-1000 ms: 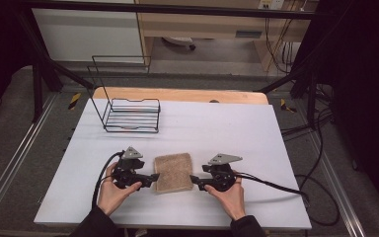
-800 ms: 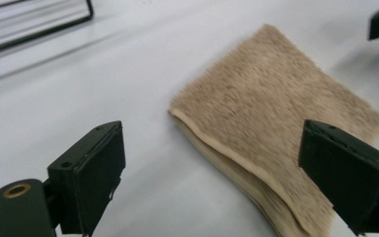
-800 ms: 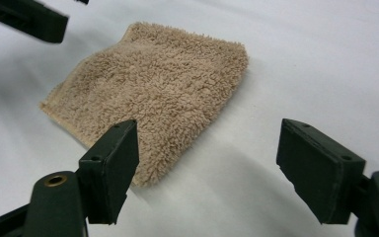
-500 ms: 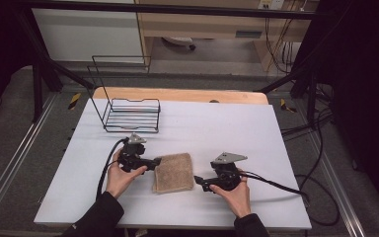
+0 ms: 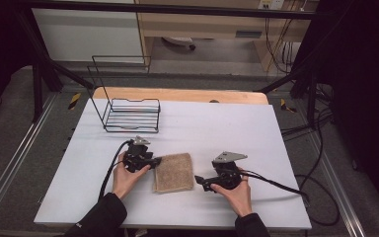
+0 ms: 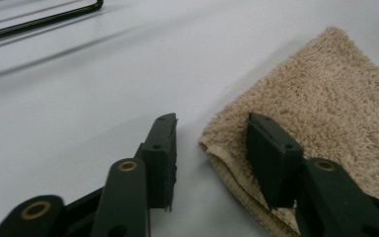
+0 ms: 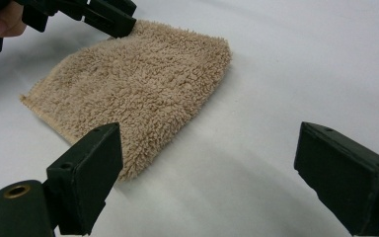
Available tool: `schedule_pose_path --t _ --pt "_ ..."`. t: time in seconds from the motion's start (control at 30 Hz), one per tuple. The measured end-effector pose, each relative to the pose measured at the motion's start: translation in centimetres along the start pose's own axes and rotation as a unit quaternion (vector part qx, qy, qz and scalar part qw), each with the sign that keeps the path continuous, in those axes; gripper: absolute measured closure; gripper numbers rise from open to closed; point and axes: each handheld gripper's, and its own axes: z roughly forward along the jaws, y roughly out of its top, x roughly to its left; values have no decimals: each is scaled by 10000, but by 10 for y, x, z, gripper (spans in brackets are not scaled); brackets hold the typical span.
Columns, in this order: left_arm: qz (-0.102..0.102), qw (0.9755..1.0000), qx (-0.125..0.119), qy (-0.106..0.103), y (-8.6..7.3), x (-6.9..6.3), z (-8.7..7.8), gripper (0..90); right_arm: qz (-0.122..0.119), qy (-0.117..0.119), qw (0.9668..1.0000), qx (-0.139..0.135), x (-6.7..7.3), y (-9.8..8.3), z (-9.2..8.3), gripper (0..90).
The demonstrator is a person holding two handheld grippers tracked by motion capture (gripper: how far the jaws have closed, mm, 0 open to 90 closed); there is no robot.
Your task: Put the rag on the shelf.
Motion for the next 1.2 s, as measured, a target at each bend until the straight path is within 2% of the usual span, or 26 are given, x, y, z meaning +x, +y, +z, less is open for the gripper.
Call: schedule_pose_path --t 0.17,0.43,0.6,0.77,0.9,1.0,1.17,1.2 --pt "-49 9999 20 -135 -1 -1 2 649 31 16 10000 0 0 0 0 111" --pt "-21 10000 15 -33 -1 -4 3 677 42 24 10000 12 -1 1 1 93" --pt "-52 9999 10 -135 -1 -5 3 750 71 45 10000 6 -3 2 3 71" --pt "-23 9999 -5 -104 -1 -6 3 794 178 65 9998 -33 -5 5 5 54" --pt "51 10000 -8 -63 -2 -8 4 799 186 85 9998 -67 -4 12 7 34" --pt "150 9999 2 -8 -2 -9 4 801 101 1 9999 -75 0 19 11 34" --pt "228 9997 -22 -40 -2 -9 4 800 146 12 9998 -122 3 35 21 39" --pt "235 9997 -22 -46 -2 -9 4 800 77 -19 9999 -106 3 39 24 50"
